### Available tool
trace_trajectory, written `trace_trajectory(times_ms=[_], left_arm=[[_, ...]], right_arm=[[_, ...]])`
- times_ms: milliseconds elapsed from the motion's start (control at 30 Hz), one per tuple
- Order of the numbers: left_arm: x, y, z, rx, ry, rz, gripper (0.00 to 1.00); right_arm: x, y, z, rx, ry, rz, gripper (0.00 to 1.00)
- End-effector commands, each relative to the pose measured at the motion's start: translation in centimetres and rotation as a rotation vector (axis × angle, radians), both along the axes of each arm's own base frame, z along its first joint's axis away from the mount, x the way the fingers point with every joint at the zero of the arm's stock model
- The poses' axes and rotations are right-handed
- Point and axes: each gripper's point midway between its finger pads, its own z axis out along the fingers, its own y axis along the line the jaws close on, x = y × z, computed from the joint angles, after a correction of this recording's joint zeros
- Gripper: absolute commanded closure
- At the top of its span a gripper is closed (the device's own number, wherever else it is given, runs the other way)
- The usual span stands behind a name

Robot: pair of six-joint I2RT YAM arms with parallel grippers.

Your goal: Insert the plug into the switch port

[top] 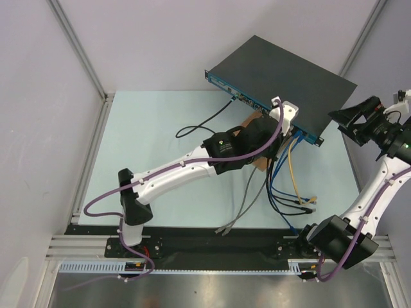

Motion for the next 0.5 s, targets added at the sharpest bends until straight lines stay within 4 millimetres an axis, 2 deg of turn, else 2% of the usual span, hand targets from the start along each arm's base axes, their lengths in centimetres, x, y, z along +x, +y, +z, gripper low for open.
trace_trajectory(times_ms=[0, 33, 67, 100, 133, 300, 467], left_arm=[[0.4, -0.4, 3.2, -0.114, -0.005, 0.104, 1.0], [0.4, -0.7, 3.1, -0.114, -0.008, 0.11, 1.0], [0.6, -0.8, 3.7, -0.128, -0.017, 0.132, 1.0], [0.3, -1.1, 3.4, -0.116, -0.021, 0.137, 1.0], [0.4, -1.5, 3.4, -0.117, -0.026, 0.144, 1.0], [0.0, -2.4, 3.0, -0.126, -0.026, 0.166, 1.0], [-0.7, -3.5, 2.6, -0.118, -0.04, 0.156, 1.0]], right_arm=[[-0.4, 0.5, 0.2, 0.028, -0.024, 0.014, 0.0], [-0.3, 0.4, -0.6, 0.044, -0.01, 0.006, 0.0], [0.0, 0.0, -0.7, 0.03, -0.023, -0.009, 0.0], [0.1, 0.0, -0.8, 0.047, -0.018, -0.022, 0.0], [0.2, -0.1, -1.7, 0.07, -0.001, -0.031, 0.0], [1.1, -0.7, -2.8, 0.102, -0.006, -0.056, 0.02], [1.9, 0.2, -3.9, 0.157, -0.006, -0.019, 0.06]])
